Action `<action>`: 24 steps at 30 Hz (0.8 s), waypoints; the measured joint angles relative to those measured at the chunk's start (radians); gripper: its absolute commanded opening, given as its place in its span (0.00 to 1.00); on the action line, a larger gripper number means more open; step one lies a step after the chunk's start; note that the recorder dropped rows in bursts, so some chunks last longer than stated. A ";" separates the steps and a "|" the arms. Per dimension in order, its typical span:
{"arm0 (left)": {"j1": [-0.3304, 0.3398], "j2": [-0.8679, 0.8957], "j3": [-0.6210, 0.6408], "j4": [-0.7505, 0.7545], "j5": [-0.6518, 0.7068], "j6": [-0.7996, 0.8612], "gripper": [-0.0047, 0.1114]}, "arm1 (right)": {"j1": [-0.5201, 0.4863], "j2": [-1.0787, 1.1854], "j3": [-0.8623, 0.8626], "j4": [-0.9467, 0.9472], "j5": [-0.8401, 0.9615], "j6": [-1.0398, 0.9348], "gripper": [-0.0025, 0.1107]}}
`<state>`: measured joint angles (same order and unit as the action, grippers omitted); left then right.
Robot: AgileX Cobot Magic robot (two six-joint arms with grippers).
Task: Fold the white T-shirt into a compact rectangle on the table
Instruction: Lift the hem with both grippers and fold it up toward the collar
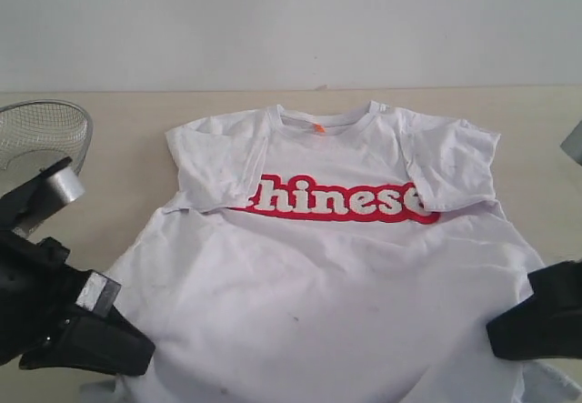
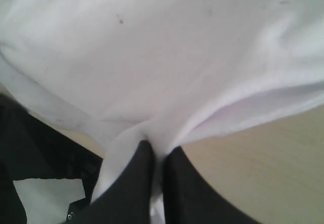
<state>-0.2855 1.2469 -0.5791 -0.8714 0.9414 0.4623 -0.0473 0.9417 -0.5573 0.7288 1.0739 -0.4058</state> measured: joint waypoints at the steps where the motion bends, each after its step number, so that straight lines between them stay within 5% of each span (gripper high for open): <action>1: 0.000 -0.024 0.005 0.000 0.005 -0.005 0.08 | 0.000 -0.024 0.000 -0.008 0.018 0.010 0.02; 16: 0.000 -0.407 0.086 0.009 0.130 -0.175 0.08 | 0.000 -0.245 0.000 -0.021 0.143 0.123 0.02; 24: -0.001 -0.424 0.086 0.090 0.078 -0.233 0.08 | 0.000 -0.246 0.000 -0.021 0.097 0.130 0.02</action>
<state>-0.2863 0.8231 -0.4929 -0.7813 1.0191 0.2295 -0.0473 0.6955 -0.5573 0.7082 1.1704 -0.2761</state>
